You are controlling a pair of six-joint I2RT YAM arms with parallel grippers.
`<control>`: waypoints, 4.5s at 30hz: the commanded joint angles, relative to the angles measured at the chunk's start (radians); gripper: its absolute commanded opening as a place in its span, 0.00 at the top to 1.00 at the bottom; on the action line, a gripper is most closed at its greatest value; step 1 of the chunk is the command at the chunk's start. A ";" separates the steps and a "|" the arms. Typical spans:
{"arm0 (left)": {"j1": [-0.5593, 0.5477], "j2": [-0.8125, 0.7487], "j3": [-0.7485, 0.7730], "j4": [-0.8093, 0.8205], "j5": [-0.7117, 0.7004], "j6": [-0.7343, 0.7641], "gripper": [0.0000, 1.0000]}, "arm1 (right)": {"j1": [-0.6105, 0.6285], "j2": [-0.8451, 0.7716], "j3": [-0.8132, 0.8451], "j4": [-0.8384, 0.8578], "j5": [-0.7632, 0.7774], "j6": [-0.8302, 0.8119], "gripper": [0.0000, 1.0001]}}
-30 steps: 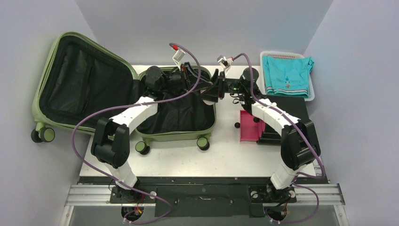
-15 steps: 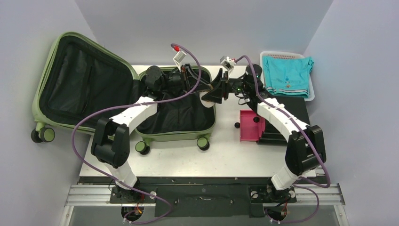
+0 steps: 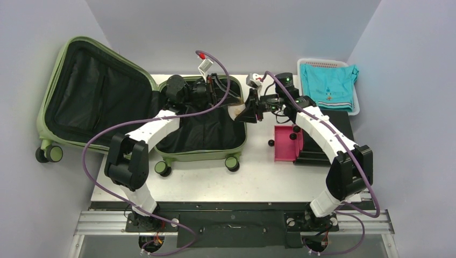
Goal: Open, take out, and arrange the luggage
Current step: Place the personal item in the drawer.
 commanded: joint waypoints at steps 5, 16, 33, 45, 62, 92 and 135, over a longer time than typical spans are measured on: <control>0.003 -0.016 0.016 0.045 -0.009 -0.016 1.00 | 0.001 -0.017 0.021 -0.002 -0.027 -0.062 0.70; -0.005 -0.008 0.012 0.057 -0.011 -0.023 1.00 | 0.017 -0.038 -0.039 0.336 -0.050 0.256 0.57; 0.009 -0.036 0.006 -0.033 -0.036 0.049 0.00 | -0.003 -0.026 -0.059 0.419 0.002 0.352 1.00; 0.080 -0.156 -0.001 -0.560 -0.205 0.434 0.04 | -0.002 0.015 0.238 -0.469 0.779 0.041 1.00; 0.013 -0.274 -0.103 -0.834 -0.407 0.785 0.04 | 0.020 -0.297 -0.219 -0.331 1.278 0.316 1.00; -0.020 -0.287 -0.070 -1.029 -0.505 0.941 0.04 | 0.104 -0.173 -0.319 -0.194 1.584 0.376 1.00; -0.024 -0.248 0.044 -1.182 -0.476 1.066 0.04 | 0.112 -0.014 -0.386 -0.154 1.718 0.400 0.53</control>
